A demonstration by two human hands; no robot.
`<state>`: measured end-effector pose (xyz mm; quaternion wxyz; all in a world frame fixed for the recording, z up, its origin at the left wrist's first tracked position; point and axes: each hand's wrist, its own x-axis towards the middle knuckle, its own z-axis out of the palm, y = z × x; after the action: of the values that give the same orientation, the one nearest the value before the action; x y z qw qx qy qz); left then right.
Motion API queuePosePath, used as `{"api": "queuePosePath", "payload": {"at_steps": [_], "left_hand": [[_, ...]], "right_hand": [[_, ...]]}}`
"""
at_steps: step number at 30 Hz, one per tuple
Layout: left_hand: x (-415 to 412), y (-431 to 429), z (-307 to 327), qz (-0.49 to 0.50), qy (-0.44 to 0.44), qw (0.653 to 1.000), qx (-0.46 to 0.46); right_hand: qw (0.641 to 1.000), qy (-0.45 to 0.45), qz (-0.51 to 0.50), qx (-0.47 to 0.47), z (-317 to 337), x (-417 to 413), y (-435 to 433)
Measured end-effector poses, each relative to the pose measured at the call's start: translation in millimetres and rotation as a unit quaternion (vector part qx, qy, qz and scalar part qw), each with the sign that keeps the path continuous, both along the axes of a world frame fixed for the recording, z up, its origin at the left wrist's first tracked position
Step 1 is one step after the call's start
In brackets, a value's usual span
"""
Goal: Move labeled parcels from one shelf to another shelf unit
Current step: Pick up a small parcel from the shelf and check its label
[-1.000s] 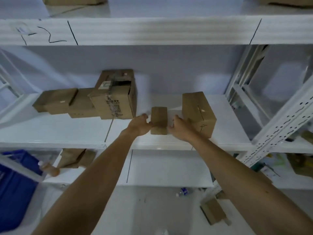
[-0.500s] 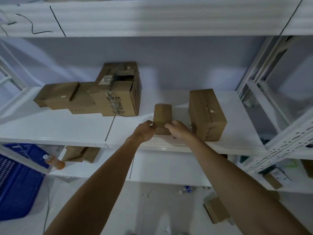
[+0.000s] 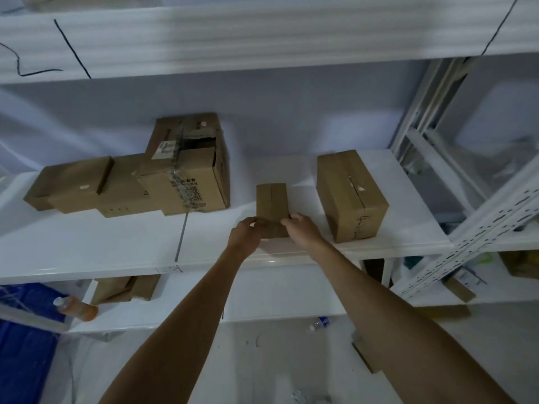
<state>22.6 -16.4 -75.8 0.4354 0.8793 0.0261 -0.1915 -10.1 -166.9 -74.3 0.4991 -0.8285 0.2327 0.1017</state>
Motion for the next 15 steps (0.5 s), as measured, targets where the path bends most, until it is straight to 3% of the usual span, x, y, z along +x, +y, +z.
{"api": "queuePosePath", "payload": {"at_steps": [7,15], "left_hand": [[-14.6,2.1,-15.1,0.131,0.059,0.976,-0.164],[-21.8,4.0,11.2,0.156,0.099,0.943,-0.276]], "right_hand": [[0.996,-0.017,-0.091,0.016,3.7,-14.3,6.0],[0.982,-0.077,-0.135,0.109,23.9,-28.4,10.7]]}}
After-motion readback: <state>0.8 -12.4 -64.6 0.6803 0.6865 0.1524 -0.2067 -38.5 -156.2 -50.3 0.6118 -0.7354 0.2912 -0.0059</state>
